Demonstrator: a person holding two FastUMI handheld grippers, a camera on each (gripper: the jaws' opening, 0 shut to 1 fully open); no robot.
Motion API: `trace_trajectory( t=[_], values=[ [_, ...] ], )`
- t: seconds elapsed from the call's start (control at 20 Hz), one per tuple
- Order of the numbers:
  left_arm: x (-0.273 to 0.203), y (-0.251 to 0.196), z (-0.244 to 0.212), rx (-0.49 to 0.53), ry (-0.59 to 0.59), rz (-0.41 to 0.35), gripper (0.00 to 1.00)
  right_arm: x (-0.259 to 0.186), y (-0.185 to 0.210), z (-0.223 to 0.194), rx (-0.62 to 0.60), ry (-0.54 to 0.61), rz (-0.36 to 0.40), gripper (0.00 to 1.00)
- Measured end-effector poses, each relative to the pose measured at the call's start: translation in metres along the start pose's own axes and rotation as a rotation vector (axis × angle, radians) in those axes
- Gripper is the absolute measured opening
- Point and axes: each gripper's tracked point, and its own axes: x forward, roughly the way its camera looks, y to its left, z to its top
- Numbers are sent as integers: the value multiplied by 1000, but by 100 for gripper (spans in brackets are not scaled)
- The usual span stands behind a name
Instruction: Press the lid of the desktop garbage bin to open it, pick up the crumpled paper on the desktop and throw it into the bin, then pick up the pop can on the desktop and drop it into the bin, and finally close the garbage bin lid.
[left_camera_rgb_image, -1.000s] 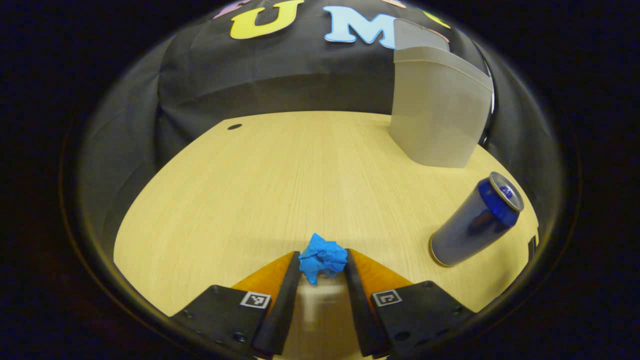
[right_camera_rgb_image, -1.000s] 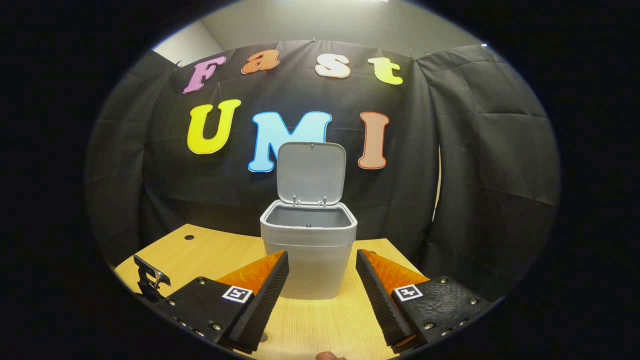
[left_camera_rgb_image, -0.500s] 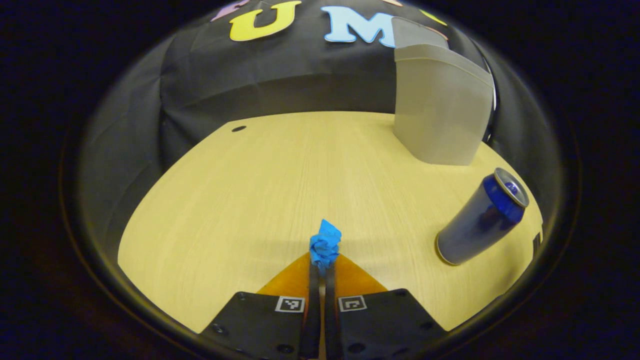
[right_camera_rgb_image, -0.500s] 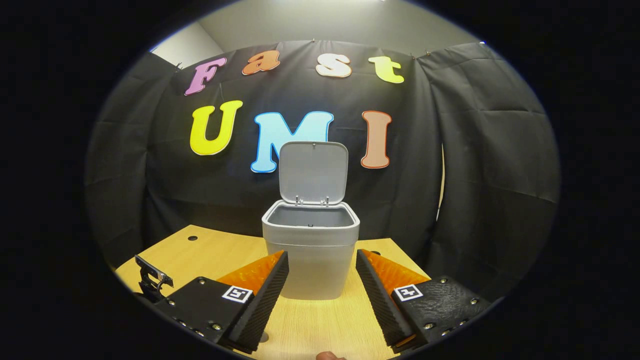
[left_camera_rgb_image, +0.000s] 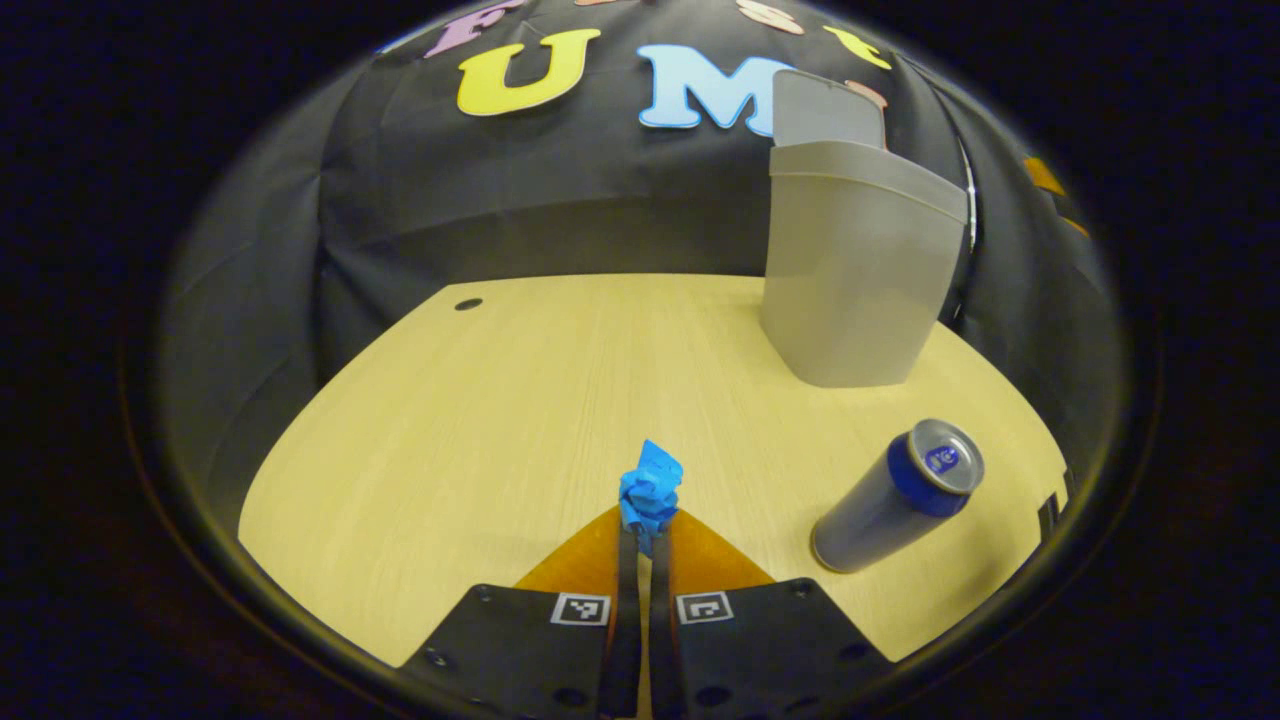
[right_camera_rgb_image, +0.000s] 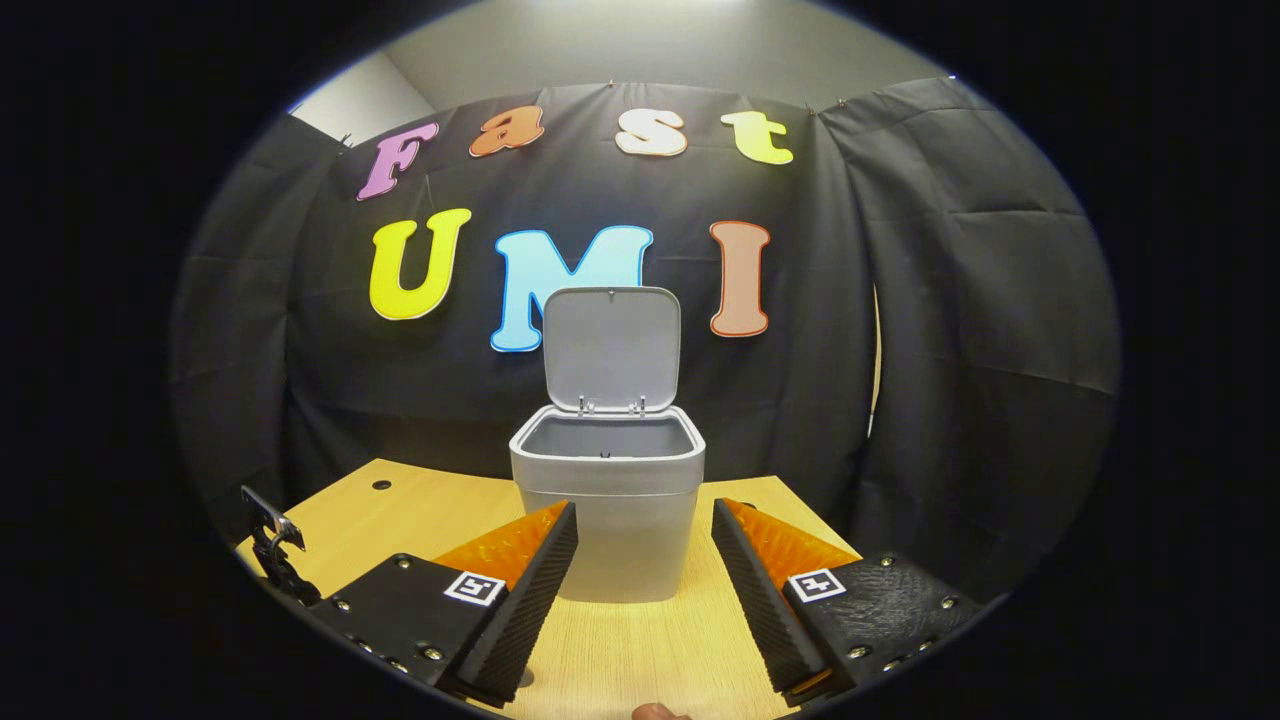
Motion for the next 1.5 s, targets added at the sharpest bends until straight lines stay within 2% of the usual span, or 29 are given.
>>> trace_trajectory(
  t=[0.1, 0.35, 0.5, 0.55, 0.85, 1.2, 1.5],
  values=[
    [-4, -5, 15, 5, -24, -14, 12, 1, 0, 2, 5, -5, 4, 88],
    [-14, -21, 60, -6, -99, -49, 10, 1, -2, 2, 42, 3, 6, 88],
    [-22, -35, 94, -9, -158, -80, 12, 0, -10, 3, 51, -5, -20, 88],
    [-24, -40, 106, -4, -178, -93, 10, 0, -14, 3, 42, -7, -31, 88],
    [-29, -77, 160, -17, -268, -188, 12, -3, -25, 1, 14, -4, -59, 88],
    [-34, -111, 210, -9, -343, -257, 10, -7, -33, 0, 9, 1, -69, 88],
    [-34, -154, 259, -48, -415, -342, 12, -12, -42, -2, 13, 7, -79, 88]
  ],
)
